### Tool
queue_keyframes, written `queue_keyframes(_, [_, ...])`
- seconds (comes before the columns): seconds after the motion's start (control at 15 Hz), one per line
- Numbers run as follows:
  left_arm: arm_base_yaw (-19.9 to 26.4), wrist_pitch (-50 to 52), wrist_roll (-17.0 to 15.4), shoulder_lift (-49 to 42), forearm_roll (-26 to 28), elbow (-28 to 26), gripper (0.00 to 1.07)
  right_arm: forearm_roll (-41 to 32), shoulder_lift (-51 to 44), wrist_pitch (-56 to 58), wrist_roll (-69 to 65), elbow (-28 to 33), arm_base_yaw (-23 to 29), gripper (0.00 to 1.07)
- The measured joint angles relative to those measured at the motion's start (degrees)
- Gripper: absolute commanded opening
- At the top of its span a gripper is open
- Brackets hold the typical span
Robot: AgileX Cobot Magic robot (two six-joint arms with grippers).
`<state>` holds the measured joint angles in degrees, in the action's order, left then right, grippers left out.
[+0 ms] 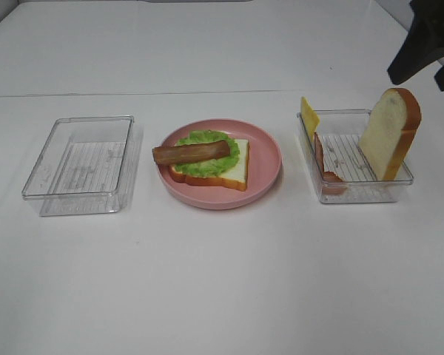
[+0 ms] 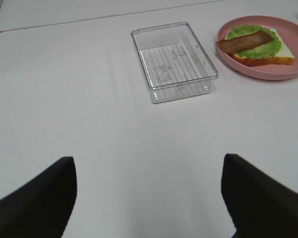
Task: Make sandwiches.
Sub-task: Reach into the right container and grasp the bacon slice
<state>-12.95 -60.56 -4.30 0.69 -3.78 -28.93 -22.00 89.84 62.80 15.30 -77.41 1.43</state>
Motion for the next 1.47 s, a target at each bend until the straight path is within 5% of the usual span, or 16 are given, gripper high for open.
queue_keyframes(0.6, [0.00, 0.00, 0.00, 0.00, 0.00, 0.00, 0.76, 8.19, 24.29, 5.73, -13.12, -20.97, 11.97, 0.65])
queue_keyframes(1.2, [0.00, 0.00, 0.00, 0.00, 0.00, 0.00, 0.76, 8.31, 34.09, 6.36, -14.15, -23.38, 11.97, 0.55])
queue_keyframes(1.4, [0.00, 0.00, 0.00, 0.00, 0.00, 0.00, 0.76, 8.14, 35.29, 5.04, -14.15, -23.38, 11.97, 0.42])
queue_keyframes(1.47, [0.00, 0.00, 0.00, 0.00, 0.00, 0.00, 0.76, 8.08, 35.58, 4.70, -14.15, -23.38, 11.97, 0.21])
